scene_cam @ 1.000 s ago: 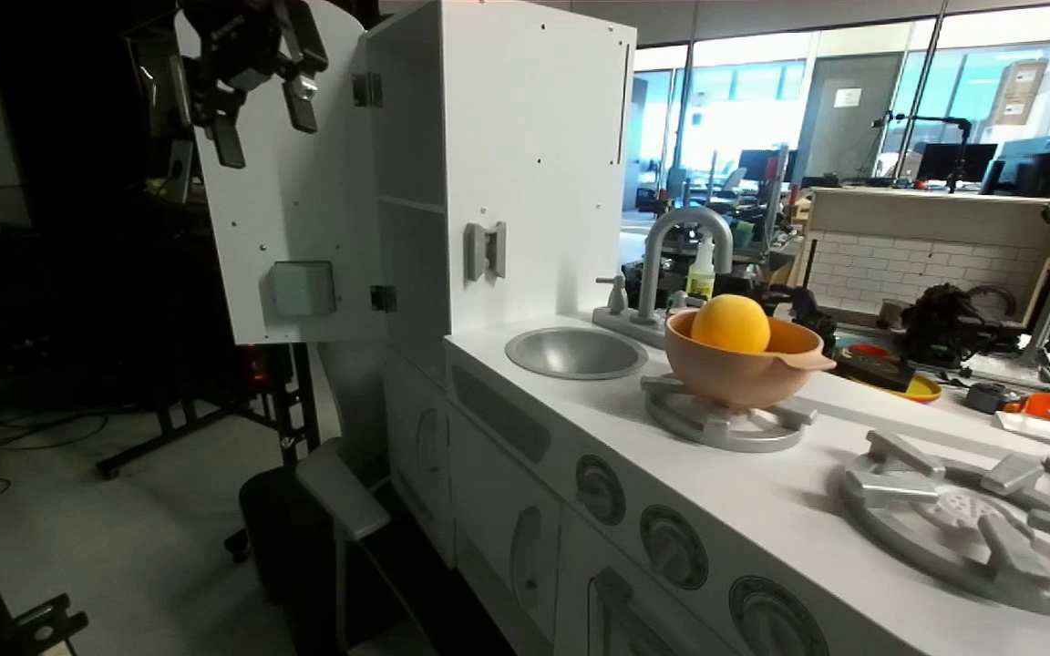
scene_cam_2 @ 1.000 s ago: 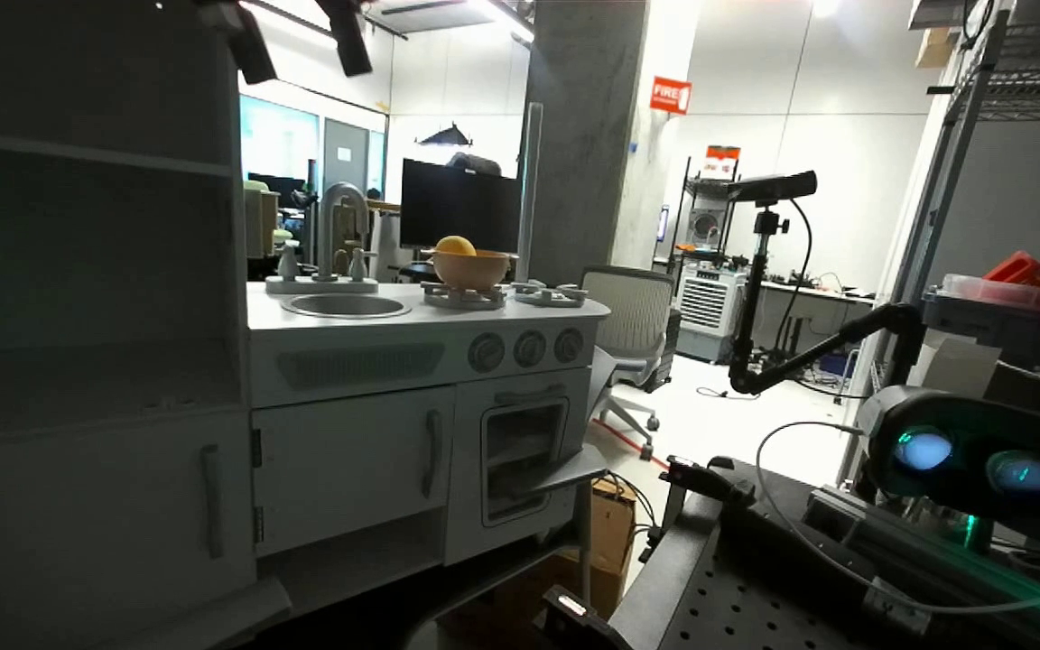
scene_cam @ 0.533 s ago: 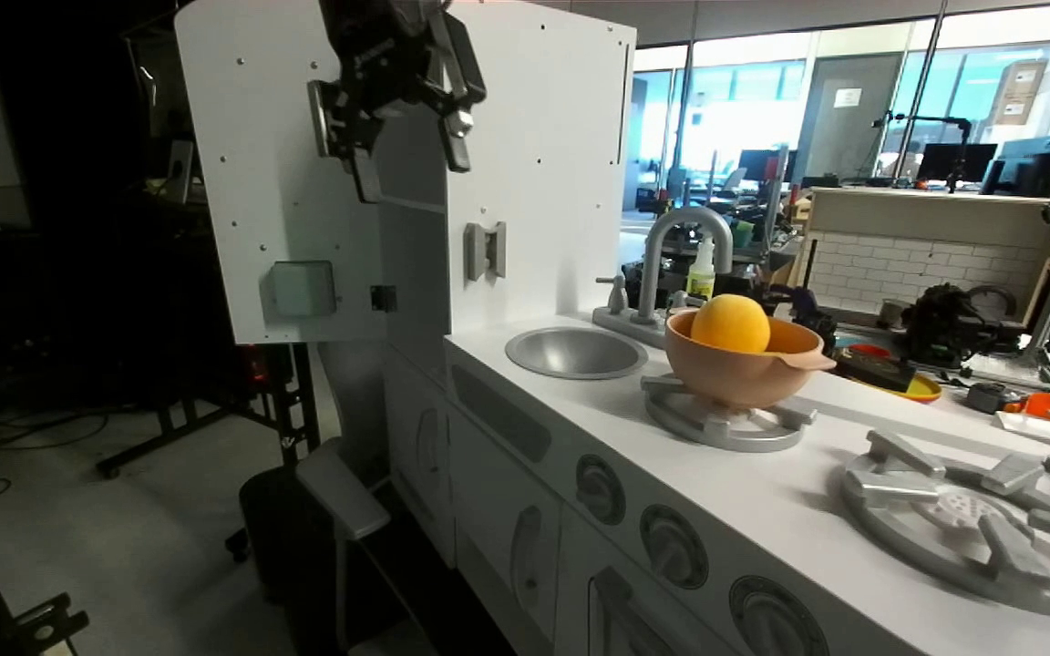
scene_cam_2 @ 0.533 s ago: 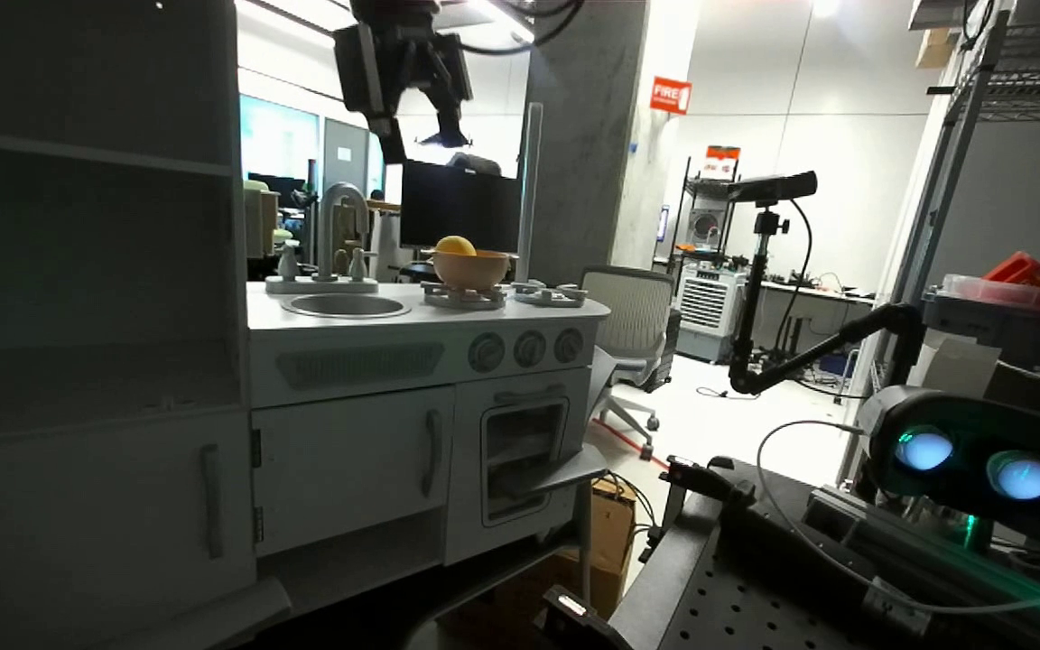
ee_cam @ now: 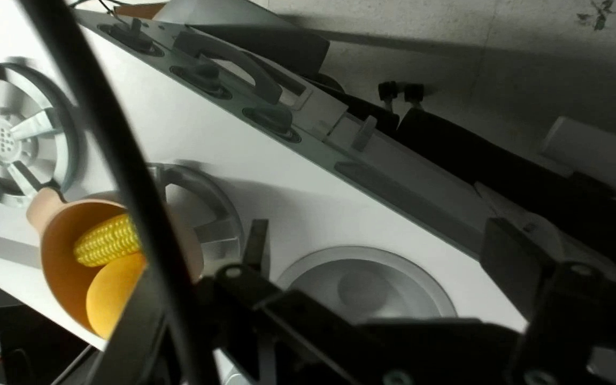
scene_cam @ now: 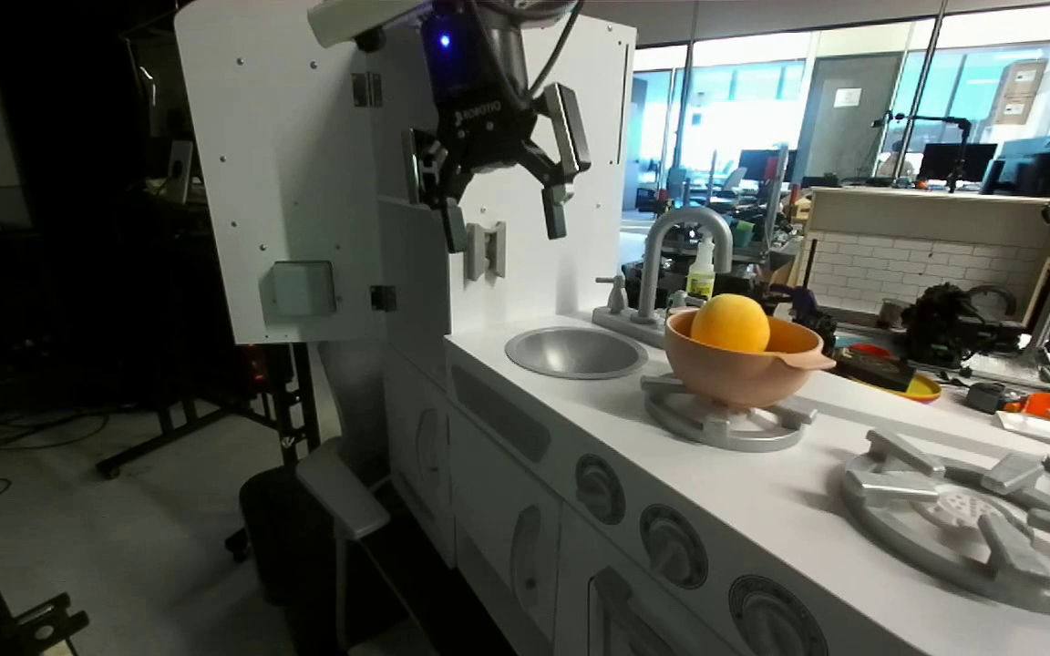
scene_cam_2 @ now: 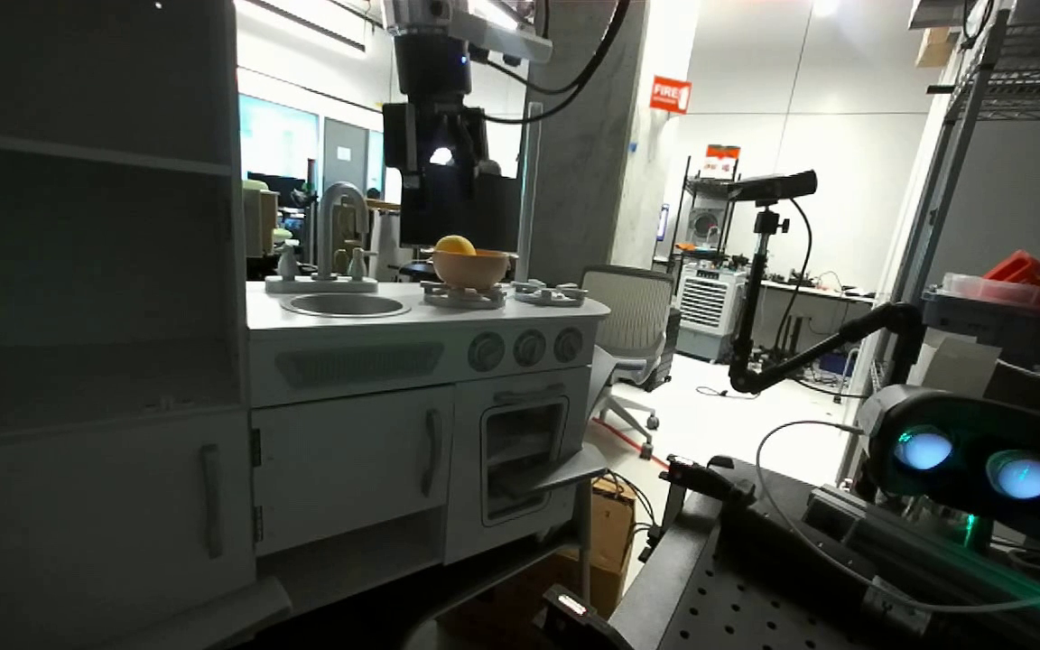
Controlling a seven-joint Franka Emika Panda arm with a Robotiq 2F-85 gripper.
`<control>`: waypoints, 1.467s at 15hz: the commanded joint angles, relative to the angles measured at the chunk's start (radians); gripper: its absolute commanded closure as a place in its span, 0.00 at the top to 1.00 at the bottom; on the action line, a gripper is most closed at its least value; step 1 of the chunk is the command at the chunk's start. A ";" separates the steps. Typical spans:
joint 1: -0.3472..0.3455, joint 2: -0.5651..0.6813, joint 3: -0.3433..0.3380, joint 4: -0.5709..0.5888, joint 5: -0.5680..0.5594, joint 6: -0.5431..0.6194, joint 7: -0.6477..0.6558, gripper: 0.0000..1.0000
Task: Open the top cabinet door and put an orange plushie and the maize in the top compartment of the cabinet
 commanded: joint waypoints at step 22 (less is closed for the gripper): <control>-0.147 0.189 -0.116 0.212 0.251 0.137 0.099 1.00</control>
